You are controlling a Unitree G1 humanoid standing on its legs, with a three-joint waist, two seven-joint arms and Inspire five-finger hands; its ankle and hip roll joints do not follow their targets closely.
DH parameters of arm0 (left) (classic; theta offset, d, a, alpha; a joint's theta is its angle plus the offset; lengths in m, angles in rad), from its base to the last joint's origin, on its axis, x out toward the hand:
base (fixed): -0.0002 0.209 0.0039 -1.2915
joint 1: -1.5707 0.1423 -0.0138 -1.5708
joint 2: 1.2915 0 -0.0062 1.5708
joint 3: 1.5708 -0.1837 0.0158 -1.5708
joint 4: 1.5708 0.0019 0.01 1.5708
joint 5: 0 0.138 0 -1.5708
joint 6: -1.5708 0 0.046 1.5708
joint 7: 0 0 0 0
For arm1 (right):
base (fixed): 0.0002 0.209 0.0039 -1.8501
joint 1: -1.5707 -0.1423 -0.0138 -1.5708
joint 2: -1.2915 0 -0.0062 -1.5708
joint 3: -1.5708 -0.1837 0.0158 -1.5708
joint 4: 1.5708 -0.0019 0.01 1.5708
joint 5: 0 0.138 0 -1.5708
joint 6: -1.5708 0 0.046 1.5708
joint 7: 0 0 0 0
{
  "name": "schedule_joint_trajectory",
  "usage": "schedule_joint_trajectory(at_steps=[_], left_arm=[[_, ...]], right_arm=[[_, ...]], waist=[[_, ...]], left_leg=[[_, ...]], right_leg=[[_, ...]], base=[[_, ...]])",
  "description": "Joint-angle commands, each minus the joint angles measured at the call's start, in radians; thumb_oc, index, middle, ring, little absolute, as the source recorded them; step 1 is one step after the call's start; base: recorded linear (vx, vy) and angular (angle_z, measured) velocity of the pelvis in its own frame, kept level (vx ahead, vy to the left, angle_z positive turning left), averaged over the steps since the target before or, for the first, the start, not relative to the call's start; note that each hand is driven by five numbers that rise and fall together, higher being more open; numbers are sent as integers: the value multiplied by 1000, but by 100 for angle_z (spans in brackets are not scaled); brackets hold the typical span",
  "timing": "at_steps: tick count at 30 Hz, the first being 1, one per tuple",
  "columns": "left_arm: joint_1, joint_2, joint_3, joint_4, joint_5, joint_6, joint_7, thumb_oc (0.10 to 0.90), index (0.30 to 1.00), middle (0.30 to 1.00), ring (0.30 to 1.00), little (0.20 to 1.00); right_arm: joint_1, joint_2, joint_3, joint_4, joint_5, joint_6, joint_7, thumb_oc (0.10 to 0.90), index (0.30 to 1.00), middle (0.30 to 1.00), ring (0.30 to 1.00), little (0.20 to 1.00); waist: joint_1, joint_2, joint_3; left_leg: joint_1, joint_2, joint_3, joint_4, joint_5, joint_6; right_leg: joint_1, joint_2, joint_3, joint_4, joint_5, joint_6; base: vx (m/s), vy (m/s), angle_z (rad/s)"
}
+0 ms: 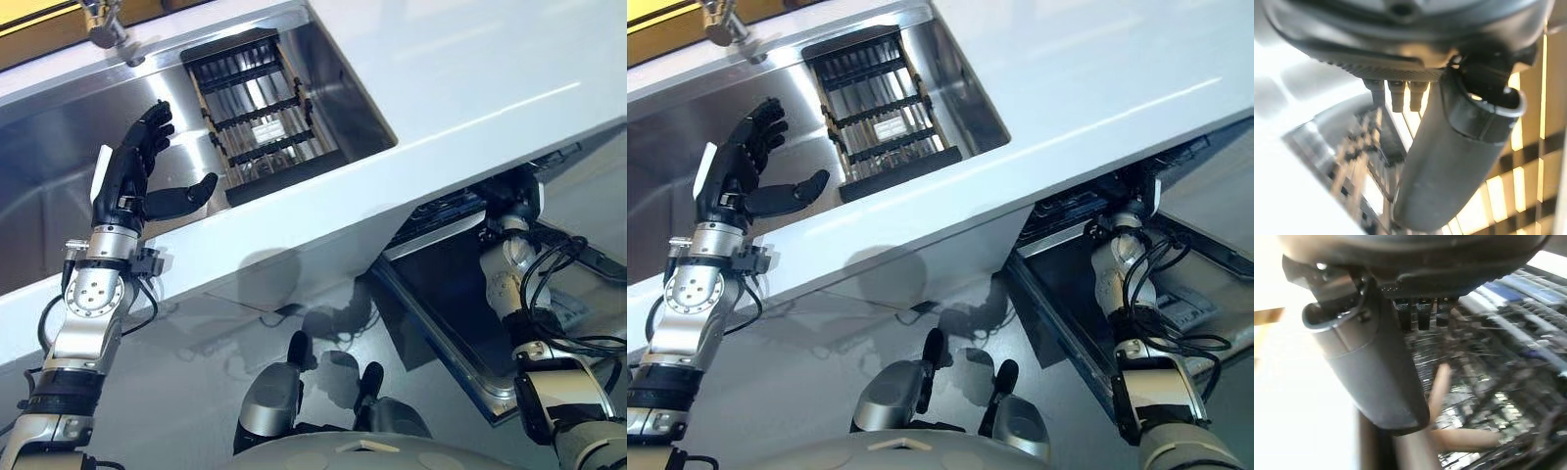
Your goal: Pick up plates and place into dishwasher.
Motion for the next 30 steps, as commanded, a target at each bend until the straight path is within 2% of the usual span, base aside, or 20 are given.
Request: schedule_joint_trajectory(at_steps=[1,5,10,15,16,21,24,27,30], left_arm=[[-103,60,2,-36,-48,-81,-2,800,900,900,900,900],[-174,62,-35,-2,-50,-66,8,800,900,900,900,900],[-213,57,-60,25,-49,-63,23,800,900,900,900,900],[-221,57,-68,42,-54,-66,45,800,900,900,900,900],[-221,56,-66,48,-52,-70,53,800,900,900,900,900],[-193,49,-35,48,-50,-73,77,800,900,900,900,900],[-169,32,-4,50,-68,-79,87,800,900,900,900,900],[-150,16,20,59,-68,-87,99,800,900,900,900,900],[-126,-2,32,66,-58,-103,113,800,900,900,900,900]], right_arm=[[3,-126,-37,-68,-48,-43,-1,800,900,900,900,900],[28,-177,-78,-43,-43,8,19,800,900,900,900,900],[44,-208,-102,-29,-81,17,1,800,900,900,900,900],[74,-241,-140,-35,-204,-6,-108,800,900,900,900,900],[87,-250,-152,-40,-267,-22,-167,800,900,900,900,900],[184,-233,-223,-101,-328,-43,-246,800,900,900,900,900],[244,-194,-271,-118,-307,-35,-247,800,900,900,900,900],[287,-153,-297,-92,-218,-28,-210,800,900,900,900,900],[314,-112,-312,-40,-79,-29,-169,800,900,900,900,900]], waist=[[-67,-27,-164],[-102,-36,-180],[-125,-38,-197],[-149,-34,-215],[-158,-29,-216],[-183,-18,-215],[-198,-10,-212],[-213,-1,-212],[-220,4,-216]], left_leg=[[8,-82,50,127,-218,85],[40,-73,67,106,-224,82],[59,-70,76,81,-221,79],[69,-66,91,72,-226,81],[71,-63,96,70,-227,84],[77,-61,96,53,-224,94],[79,-58,94,47,-220,94],[78,-53,100,62,-228,86],[71,-54,108,91,-237,76]], right_leg=[[-89,26,6,209,-135,16],[-70,37,24,198,-136,20],[-62,49,41,188,-138,18],[-62,59,61,194,-152,13],[-66,61,65,209,-158,13],[-94,65,84,273,-160,18],[-101,70,88,286,-166,17],[-89,77,93,255,-187,3],[-68,85,96,209,-180,-8]], base=[[-51,-36,-19],[-35,-33,-25],[-28,-22,-16],[-27,-10,-16],[-36,-6,-21],[-33,-26,-16],[-43,-56,-12],[-21,-34,-12],[-4,-22,-12]])
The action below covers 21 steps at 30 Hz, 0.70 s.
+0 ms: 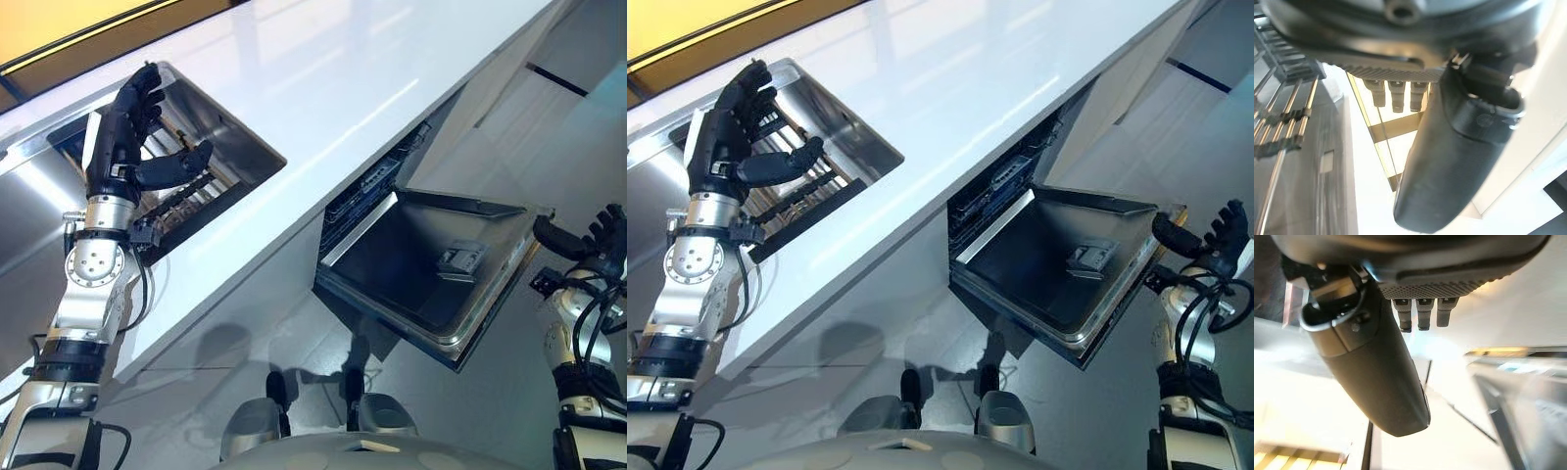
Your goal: Pick up plates and place into dishwasher.
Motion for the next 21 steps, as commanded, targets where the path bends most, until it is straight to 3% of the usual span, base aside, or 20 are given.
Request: schedule_joint_trajectory(at_steps=[1,8,21], left_arm=[[-29,-5,51,7,-22,-131,50,800,900,900,900,900],[-17,-10,60,-3,-41,-136,76,800,900,900,900,900],[17,2,76,-37,-44,-120,39,800,900,900,900,900]], right_arm=[[-11,-49,-57,37,150,-100,53,800,900,900,900,900],[-3,11,-45,129,416,-84,159,800,900,900,900,900],[11,31,-50,345,488,-71,197,800,900,900,900,900]], waist=[[-3,41,-114],[8,58,-110],[38,66,-97]], left_leg=[[14,-64,-35,97,-190,58],[-1,-50,-53,53,-142,35],[-17,-58,-90,21,-112,25]], right_leg=[[-27,86,-18,166,-183,-22],[-28,97,-37,155,-182,-31],[-27,93,-68,112,-165,-38]], base=[[6,-15,-6],[-27,-9,-6],[-23,-8,12]])
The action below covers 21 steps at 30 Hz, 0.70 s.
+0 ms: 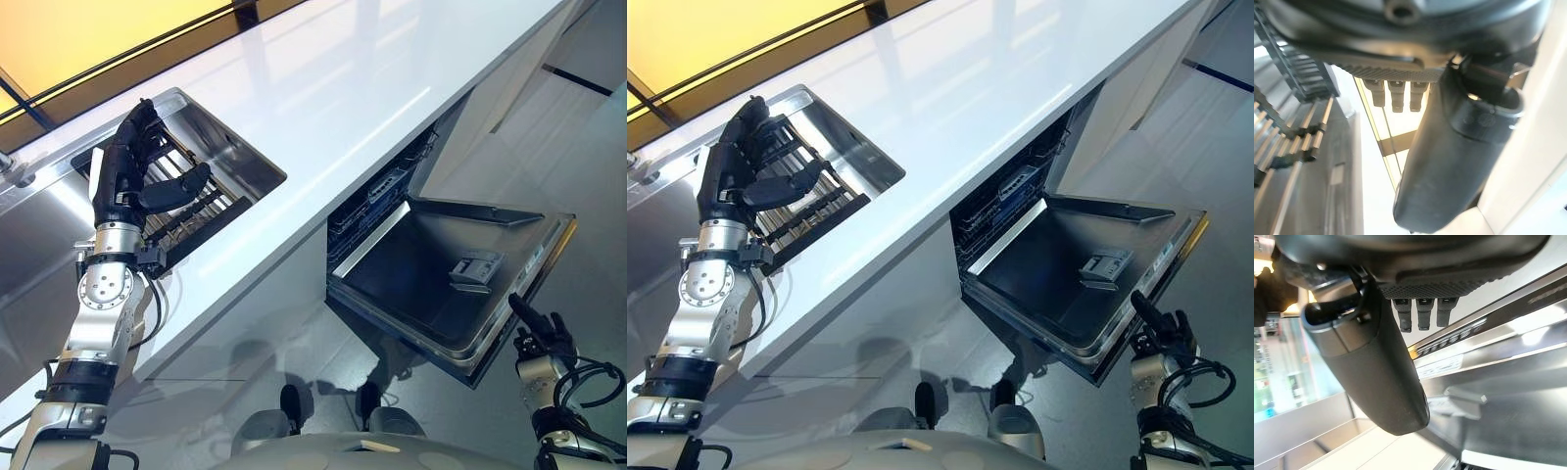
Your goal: Pick up plates and place into dishwasher.
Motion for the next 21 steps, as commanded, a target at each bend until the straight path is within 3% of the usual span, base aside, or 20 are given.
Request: schedule_joint_trajectory(at_steps=[1,10,21], left_arm=[[-59,48,78,-41,-29,-115,0,800,900,900,900,900],[-56,67,100,-77,-38,-99,-4,800,900,900,900,900],[-31,54,114,-96,-30,-84,-15,800,900,900,900,900]], right_arm=[[-52,-69,-38,18,16,-71,33,800,900,900,900,900],[-60,-71,-43,69,-42,-99,-46,800,900,900,900,900],[-36,-57,-29,93,-82,-51,45,800,900,900,900,900]], waist=[[14,11,-42],[27,21,-21],[29,25,-20]], left_leg=[[-25,-60,-29,73,-130,37],[-38,-59,-42,55,-114,36],[-37,-57,-42,35,-101,33]], right_leg=[[-61,82,-30,185,-173,-27],[-77,82,-30,181,-166,-25],[-79,78,-36,173,-165,-22]], base=[[-12,12,8],[-26,5,2],[1,3,3]])
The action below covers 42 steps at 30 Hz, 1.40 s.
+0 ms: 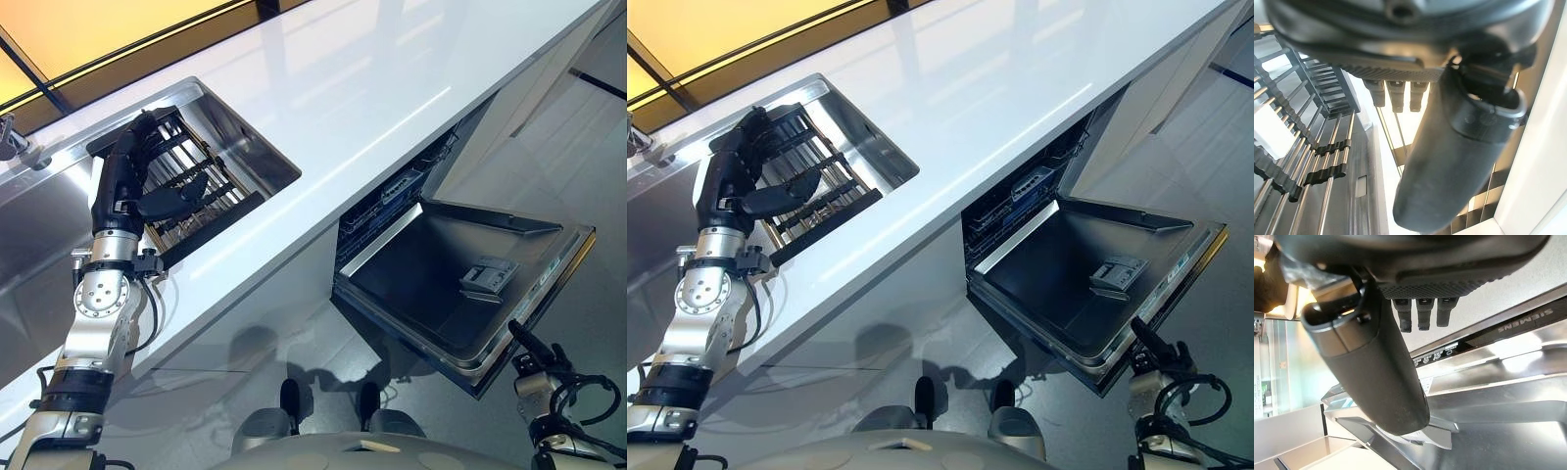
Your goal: Pick up plates and place into dishwasher.
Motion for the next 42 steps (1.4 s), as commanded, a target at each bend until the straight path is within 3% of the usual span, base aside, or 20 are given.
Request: schedule_joint_trajectory(at_steps=[1,12,23,31,35,42], left_arm=[[-56,50,107,-91,-30,-87,1,800,900,900,900,900],[-61,64,122,-89,-35,-74,-33,800,900,900,900,900],[-79,76,113,-98,-24,-57,-50,800,900,900,900,900],[-98,89,110,-105,-25,-33,-72,800,900,900,900,900],[-101,99,105,-105,-31,-34,-83,800,900,900,900,900],[-97,96,100,-104,-30,-38,-82,800,900,900,900,900]], right_arm=[[-32,-67,-24,-2,-46,-44,54,800,900,900,900,900],[-35,-84,-2,67,-32,51,232,800,900,900,900,900],[-58,-111,20,141,-61,209,344,800,900,900,900,900],[-85,-144,62,201,-200,333,456,800,900,900,900,900],[-104,-171,86,216,-233,318,411,800,900,900,900,900],[-113,-183,80,226,-266,349,373,800,900,900,900,900]], waist=[[8,25,-19],[16,22,-6],[30,19,6],[45,14,13],[52,11,14],[52,13,15]], left_leg=[[-34,-59,-11,74,-128,37],[-34,-57,-14,66,-121,36],[-38,-54,-23,69,-118,34],[-39,-54,-33,71,-114,32],[-33,-52,-35,66,-111,30],[-25,-52,-36,62,-110,31]], right_leg=[[-70,74,-14,176,-164,-22],[-69,75,-21,168,-159,-21],[-69,75,-32,173,-160,-23],[-63,74,-44,171,-159,-25],[-56,74,-48,168,-158,-26],[-48,74,-46,164,-154,-24]], base=[[0,0,0],[0,0,0],[2,-3,0],[7,-32,6],[3,-11,4],[2,0,2]])
